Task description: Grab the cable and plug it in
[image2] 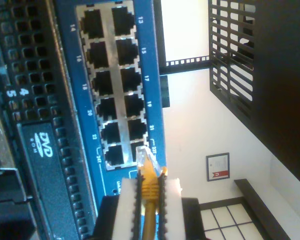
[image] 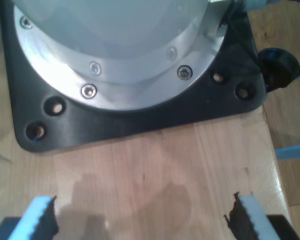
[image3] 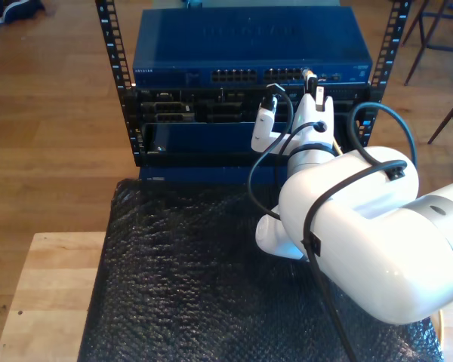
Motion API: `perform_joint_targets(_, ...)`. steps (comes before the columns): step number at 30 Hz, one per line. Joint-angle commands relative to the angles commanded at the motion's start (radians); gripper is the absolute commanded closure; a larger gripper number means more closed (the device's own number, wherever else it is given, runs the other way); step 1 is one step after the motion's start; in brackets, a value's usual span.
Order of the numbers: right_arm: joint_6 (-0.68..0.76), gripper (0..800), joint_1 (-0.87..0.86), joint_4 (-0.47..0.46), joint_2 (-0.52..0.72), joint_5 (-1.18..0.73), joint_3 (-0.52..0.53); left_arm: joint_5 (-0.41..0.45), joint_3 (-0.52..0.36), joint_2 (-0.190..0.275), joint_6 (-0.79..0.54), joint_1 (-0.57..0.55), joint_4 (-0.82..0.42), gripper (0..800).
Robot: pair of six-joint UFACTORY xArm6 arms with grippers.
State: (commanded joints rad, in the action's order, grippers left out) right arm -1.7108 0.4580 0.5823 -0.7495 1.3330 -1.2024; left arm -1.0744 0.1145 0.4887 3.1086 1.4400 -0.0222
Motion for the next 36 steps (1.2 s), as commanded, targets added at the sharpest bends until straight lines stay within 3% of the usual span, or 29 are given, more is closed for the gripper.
perform_joint_targets(36, -0.002, 800, 0.000, -0.002, -0.032, -0.002, -0.038, 0.000, 0.000, 0.000, 0.000, 0.000, 0.000, 0)
